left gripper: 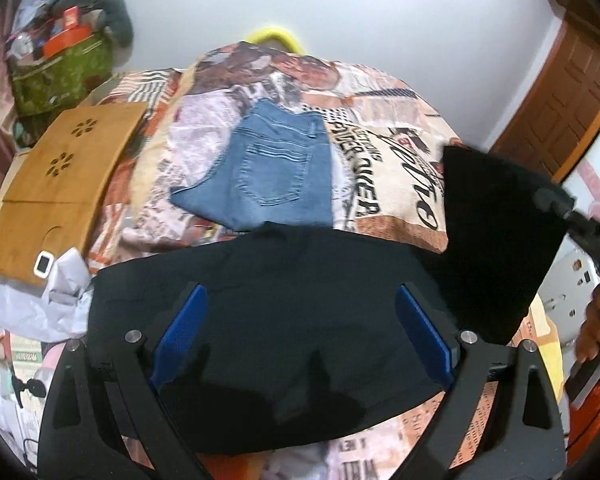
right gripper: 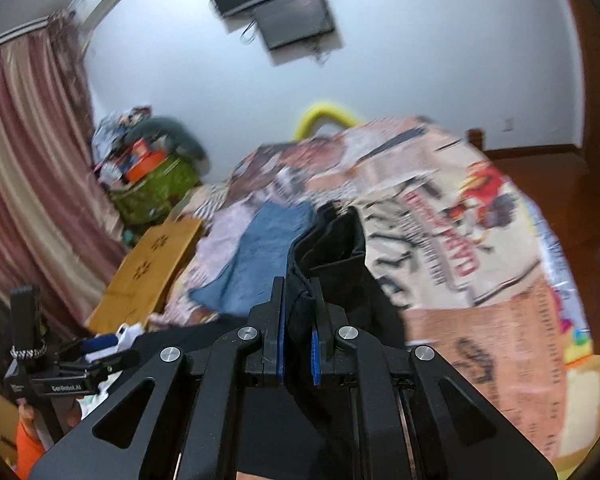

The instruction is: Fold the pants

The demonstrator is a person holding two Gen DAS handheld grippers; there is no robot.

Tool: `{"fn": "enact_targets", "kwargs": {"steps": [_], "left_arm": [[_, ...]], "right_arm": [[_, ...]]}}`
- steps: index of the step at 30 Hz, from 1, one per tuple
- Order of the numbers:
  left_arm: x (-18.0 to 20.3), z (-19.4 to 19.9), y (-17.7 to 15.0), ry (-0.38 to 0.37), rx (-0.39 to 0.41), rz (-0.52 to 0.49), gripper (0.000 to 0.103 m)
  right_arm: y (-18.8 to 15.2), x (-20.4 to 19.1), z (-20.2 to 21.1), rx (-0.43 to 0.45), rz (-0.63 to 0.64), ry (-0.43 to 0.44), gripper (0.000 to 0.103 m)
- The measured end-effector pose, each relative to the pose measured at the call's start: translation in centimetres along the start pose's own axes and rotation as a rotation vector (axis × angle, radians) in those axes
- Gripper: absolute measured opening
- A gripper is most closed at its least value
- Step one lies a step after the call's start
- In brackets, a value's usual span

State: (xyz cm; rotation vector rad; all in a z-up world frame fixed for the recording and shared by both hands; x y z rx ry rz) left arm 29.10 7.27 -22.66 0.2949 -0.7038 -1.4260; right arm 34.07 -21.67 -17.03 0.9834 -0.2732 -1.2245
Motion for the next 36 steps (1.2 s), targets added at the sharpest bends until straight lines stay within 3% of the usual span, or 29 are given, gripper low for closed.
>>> {"fn": "enact_targets", "kwargs": {"steps": [11,18,21,23,25,31,36], "left_arm": [[-3.8,0.2,-1.2,0.027,-0.013,0.086,0.095],[-3.4,-0.5,-1.4,0.04,-0.028,0.08,0.095],[-2.6,-0.6,-1.2,0.045,-0.027,0.059,0.095],[-1.8,-0.7,-0.9,0.044,-0.026,0.042,0.095],[-1.0,-0.8,-0.6,0.044,-0.026,0.027,0.095],[2.3,-2.4,0.5,0.037,-0.04,-0.032,0.095],[5.6,-4.9,1.1,0.022,-0.077,-0.087,0.095]], "right_arm": [[-8.4,-6.7,-7.7,-0.302,0.122,0.088,0.008],[-11.4,-7.9,-8.3,-0.427,0.215,0.079,0.014],[-11.1,-7.9,-7.6,-0.431,0.215,0.102,0.024],[-10.3,-7.8,-6.7,-0.407,0.213,0.105,0.041],[-9.2,-7.3,-5.5,-0.362,0.221,0.11,0.049],[-5.6,-3.2,-3.1,-0.254,0.205,0.035,0.056],[-4.0,1.6,-2.9,-0.231,0.16,-0.049,0.06]]}}
Point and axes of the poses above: each gripper's, at about its wrist camera, not at the fingertips, and z roughly against the way its jaws point, x to its right, y to its top, the point moved 6 cm from there along -z, roughly the way its jaws point, and after that the axes turned 3 degrees about -y, right-handed, at the moved point
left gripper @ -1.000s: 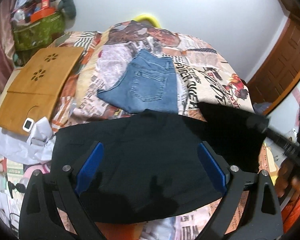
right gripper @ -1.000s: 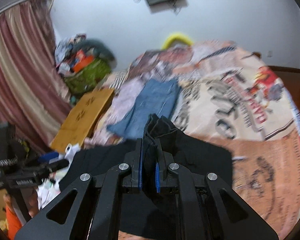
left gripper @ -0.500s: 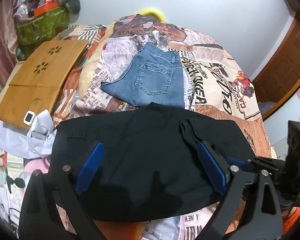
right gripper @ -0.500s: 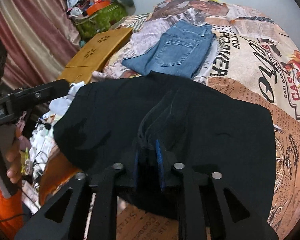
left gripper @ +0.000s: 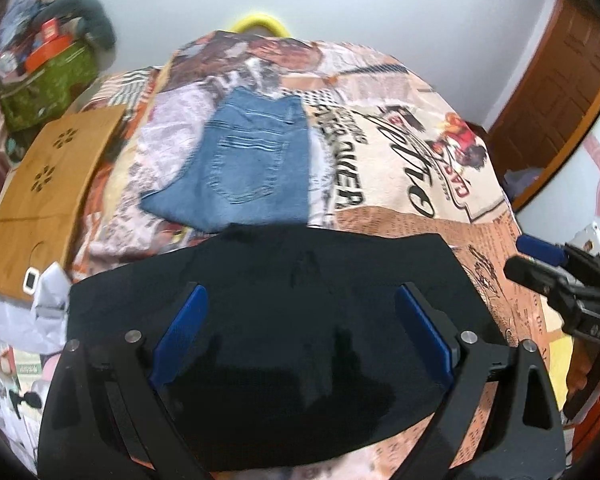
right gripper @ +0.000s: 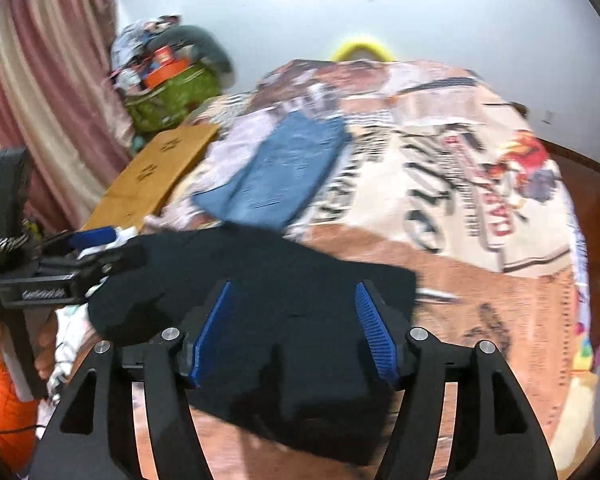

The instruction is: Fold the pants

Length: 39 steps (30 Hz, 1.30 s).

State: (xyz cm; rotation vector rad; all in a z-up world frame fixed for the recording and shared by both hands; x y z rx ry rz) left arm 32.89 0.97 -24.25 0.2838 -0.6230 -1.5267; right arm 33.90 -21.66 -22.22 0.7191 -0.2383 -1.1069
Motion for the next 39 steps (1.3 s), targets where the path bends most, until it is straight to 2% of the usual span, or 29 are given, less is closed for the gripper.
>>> {"fn": "enact_targets", "kwargs": {"steps": [4,9,14,16,17,20,24,32,39], "left_arm": [[2.7,-2.8,0.4,-0.012,-0.046,-0.054,0.095],[4.8,-7.6,-0.4,-0.007,-0.157,-0.095,0.095],[5.3,-11.4,-1.9,0.054,-0.247,-0.156,0.095],[5.3,-11.9,-2.4,0.06,-0.248,-0.167,0.099],[5.1,-11.9,-2.5,0.066,-0.239,-0.163,0.102],[4.8,-11.8,-2.8,0.049,-0.248,-0.156,0.102],[4.4,-11.0,-3.5,0.053,-0.241,-0.163,0.102],[3.3,-8.2,-5.4,0.102,-0.211,-0.172,0.102],[3.3,-5.7,-6.6,0.141,-0.184,-0.188,0.102]], "right_arm": [[-0.4,2.4,-1.6,-0.052,0.0,-0.007,0.06],[-1.3,3.7,-5.0,-0.122,0.014,0.001,0.06],[-2.8,4.3,-8.3,-0.205,0.025,0.025,0.06],[-3.8,4.4,-9.6,-0.247,0.033,0.023,0.06],[-4.2,4.6,-9.9,-0.257,0.033,0.028,0.06],[-4.8,5.2,-9.6,-0.246,0.005,0.047,0.067],[-5.7,5.6,-8.8,-0.251,-0.035,0.068,0.067],[-7.6,5.0,-6.2,-0.237,-0.016,0.019,0.067],[-7.6,5.0,-3.8,-0.213,0.006,-0.054,0.067]]}}
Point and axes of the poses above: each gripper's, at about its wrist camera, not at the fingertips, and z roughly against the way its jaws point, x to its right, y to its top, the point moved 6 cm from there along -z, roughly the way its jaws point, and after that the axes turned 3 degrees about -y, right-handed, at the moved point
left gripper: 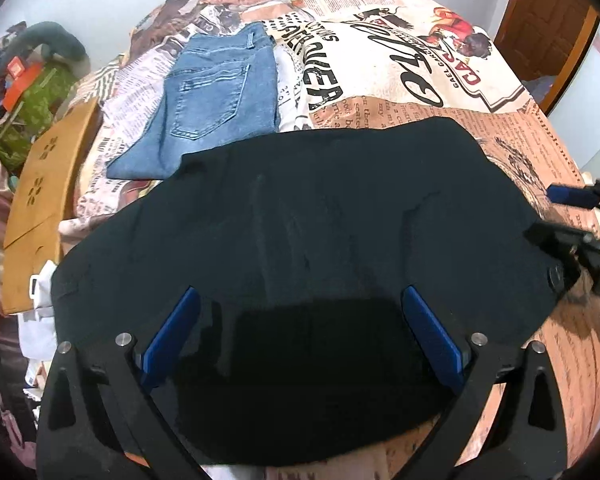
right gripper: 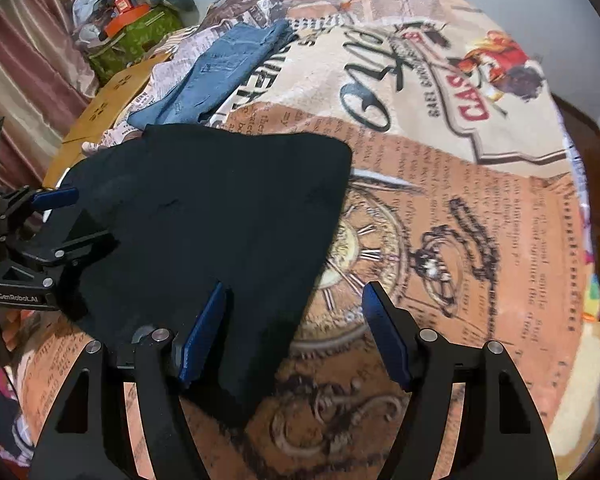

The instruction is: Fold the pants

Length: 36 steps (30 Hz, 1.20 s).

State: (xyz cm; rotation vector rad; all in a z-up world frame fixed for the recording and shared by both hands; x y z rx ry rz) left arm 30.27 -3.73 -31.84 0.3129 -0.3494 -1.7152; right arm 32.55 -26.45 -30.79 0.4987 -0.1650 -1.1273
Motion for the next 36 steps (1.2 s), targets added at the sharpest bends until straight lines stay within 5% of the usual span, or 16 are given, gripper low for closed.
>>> {"fn": "enact_targets", "kwargs": {"steps": [7,13,18,27,36], "left_arm": [[-2.3,3.9,-0.7,0.094,0.097,0.032,0.102],[-7.4,8.8,-1.3,0.155,0.23,0.174,0.102],[-11.8,11.1,-3.0,0.166,0.266,0.297,0.102],[-19.4,8.6,-9.1,0.201,0.138,0.479,0.102],[-21.9,4.7,-14.3,-0.018,0.014,0.694,0.102]], "right_arm": [[1.0,-0.7,3.1,0.078,-0.005,-0.019,0.067],[2.0,-2.7,4.4,0.126,0.004,-0.006,0.067],[2.8,-5.0,4.6,0.147,0.029,0.006,0.07],[3.5,-8.8,2.3,0.113,0.075,0.022,0.073],[2.9,-10.3,-1.9,-0.003,0.125,-0.014,0.077]]}}
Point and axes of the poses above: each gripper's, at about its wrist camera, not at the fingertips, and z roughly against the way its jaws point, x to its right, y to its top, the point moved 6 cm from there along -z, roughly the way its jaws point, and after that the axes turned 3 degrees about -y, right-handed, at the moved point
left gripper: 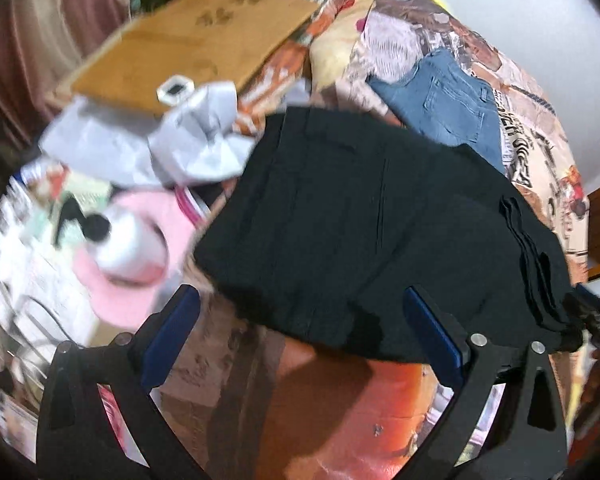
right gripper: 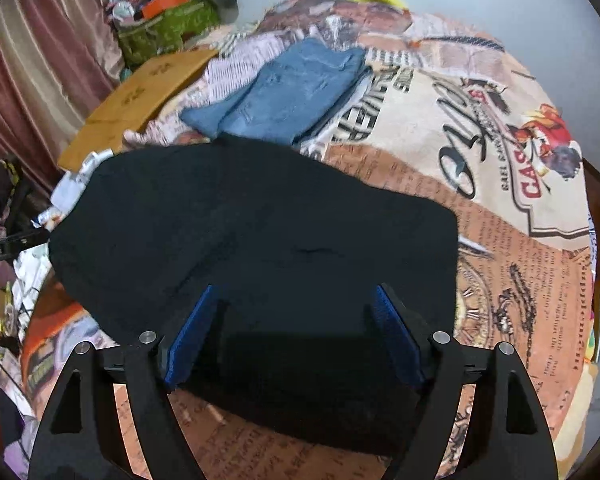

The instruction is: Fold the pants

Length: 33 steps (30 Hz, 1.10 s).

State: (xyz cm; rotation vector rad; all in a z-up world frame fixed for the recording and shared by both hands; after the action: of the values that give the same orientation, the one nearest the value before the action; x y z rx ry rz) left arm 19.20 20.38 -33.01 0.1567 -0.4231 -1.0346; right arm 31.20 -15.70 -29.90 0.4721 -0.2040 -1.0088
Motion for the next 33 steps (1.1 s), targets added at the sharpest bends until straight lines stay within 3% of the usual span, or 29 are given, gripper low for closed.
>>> {"fn": "enact_targets", "kwargs": {"steps": [9,13,16,21,25,26,29,32,33], "left_arm": [[0.9,-2.5,-3.4,-0.244,-0.18,0.128,0.102],[1.8,-3.0,-3.3,-0.309,-0.199,0.163,0.102],[2.6,-4.2,-2.9,-0.402,-0.241,0.201,0.102],[2.8,-6.4,-1.2,-0.399,-0.227,0.251,0.102],[3.1,-6.8,0.0,-0.321,-0.172,0.247,0.102],[3.0,-6.8,0.1,-0.298,-0.155,0.24,0.097],[2.8,-6.6,0.6,-0.178,-0.096,0.213,0.067],[2.3,-6.2,1.1,-0.103,-0.044,0.198,0.038],[2.2,-6.1,1.1,-0.093,-0.032,0.193,0.033]], "right_arm": [[-1.0,0.1,-1.2,-0.039,-0.024,0.035,0.084],[-1.1,0.0,-1.2,-0.04,-0.018,0.043,0.084],[-1.1,0.0,-1.3,-0.041,-0.016,0.052,0.084],[-1.2,0.0,-1.3,-0.039,-0.009,0.063,0.084],[-1.2,0.0,-1.4,-0.041,-0.004,0.075,0.085],[-1.2,0.1,-1.4,-0.041,-0.004,0.078,0.086],[-1.3,0.0,-1.4,-0.037,-0.005,0.083,0.086],[-1.4,0.0,-1.4,-0.036,-0.007,0.088,0.086],[-1.4,0.0,-1.4,-0.036,-0.007,0.089,0.086]]}}
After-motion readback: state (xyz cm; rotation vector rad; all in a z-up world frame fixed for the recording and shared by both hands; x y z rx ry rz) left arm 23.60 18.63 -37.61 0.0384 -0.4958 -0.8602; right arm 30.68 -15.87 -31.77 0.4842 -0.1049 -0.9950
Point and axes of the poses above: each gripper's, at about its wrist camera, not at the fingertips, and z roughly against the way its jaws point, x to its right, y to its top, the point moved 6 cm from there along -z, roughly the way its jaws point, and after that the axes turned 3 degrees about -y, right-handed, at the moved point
